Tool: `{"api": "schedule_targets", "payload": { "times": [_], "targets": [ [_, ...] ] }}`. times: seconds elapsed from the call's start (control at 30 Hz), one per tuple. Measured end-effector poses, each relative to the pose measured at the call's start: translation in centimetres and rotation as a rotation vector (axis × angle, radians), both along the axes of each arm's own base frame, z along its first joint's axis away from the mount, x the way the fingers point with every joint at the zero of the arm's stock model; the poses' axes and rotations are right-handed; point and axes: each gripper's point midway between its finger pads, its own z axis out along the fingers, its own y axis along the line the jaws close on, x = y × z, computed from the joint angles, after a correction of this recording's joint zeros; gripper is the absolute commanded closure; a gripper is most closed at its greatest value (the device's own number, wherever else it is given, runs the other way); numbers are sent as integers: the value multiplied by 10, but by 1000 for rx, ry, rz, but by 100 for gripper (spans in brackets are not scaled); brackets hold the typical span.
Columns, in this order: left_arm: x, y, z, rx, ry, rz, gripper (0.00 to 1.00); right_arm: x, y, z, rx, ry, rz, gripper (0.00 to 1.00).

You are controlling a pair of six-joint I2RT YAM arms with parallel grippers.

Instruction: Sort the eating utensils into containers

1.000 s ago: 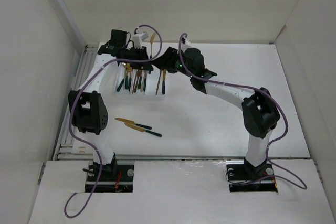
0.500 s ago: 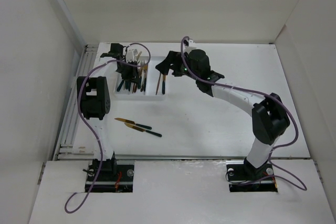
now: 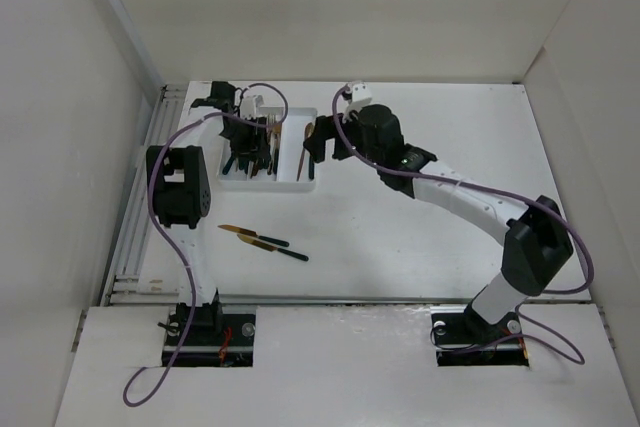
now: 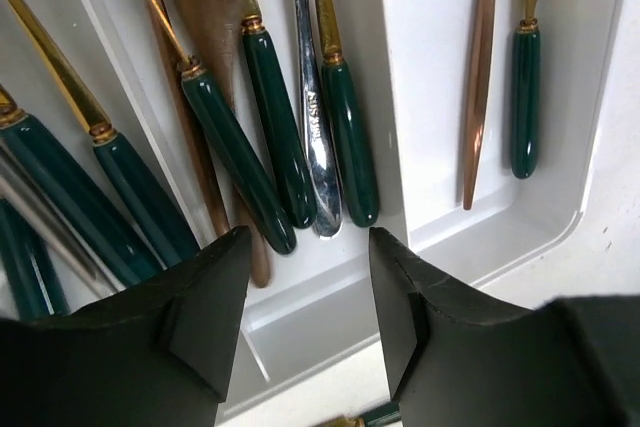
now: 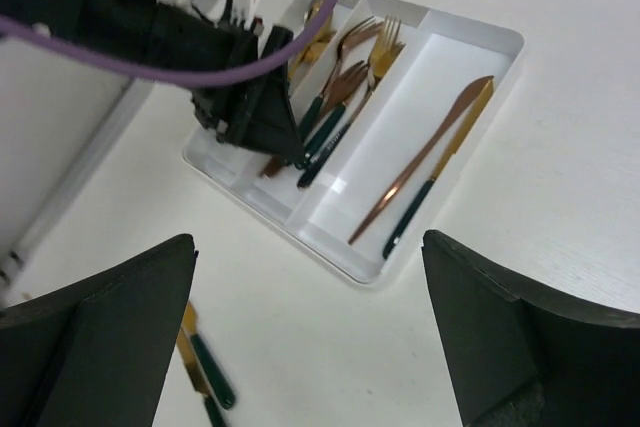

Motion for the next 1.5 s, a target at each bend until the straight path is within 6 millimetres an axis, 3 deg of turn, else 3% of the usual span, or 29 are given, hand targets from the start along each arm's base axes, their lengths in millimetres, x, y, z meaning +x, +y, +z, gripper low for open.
{"api": "schedule_targets", "payload": {
  "times": [0.2, 0.33, 0.37, 0.47, 0.5, 0.6, 0.7, 0.8, 0.87, 1.07, 1.13, 1.37, 1.5],
  "targets": [
    [17, 8, 30, 26, -64, -3, 51, -35, 11, 0, -177, -104, 119, 0],
    [25, 37, 74, 48, -163, 54, 50, -62, 22, -15, -275, -118, 256, 2],
    [25, 48, 90, 54, -195, 78, 50, -69, 26, -23, -301, -107, 294, 4],
    [19, 81, 139, 82, -303, 155, 50, -93, 41, -58, -385, -56, 408, 27],
    [14, 93, 157, 94, -344, 185, 49, -102, 48, -71, -413, -35, 445, 38],
    [-11, 120, 196, 125, -434, 260, 43, -136, 68, -121, -519, 47, 556, 39],
    [-40, 141, 218, 154, -490, 333, 40, -174, 82, -168, -620, 125, 650, 34],
    [-63, 158, 218, 198, -496, 414, 40, -206, 87, -205, -694, 198, 702, 33],
    [-74, 167, 213, 237, -482, 461, 40, -218, 85, -217, -715, 240, 703, 34],
    [-95, 176, 189, 302, -422, 516, 40, -210, 84, -221, -702, 294, 617, 35],
    [-99, 177, 183, 314, -406, 524, 40, -206, 85, -223, -703, 301, 592, 43],
    [-107, 180, 195, 338, -445, 548, 40, -198, 95, -228, -760, 256, 524, 43],
    [-109, 181, 200, 344, -459, 555, 40, -211, 101, -230, -784, 225, 540, 57]
  ]
}}
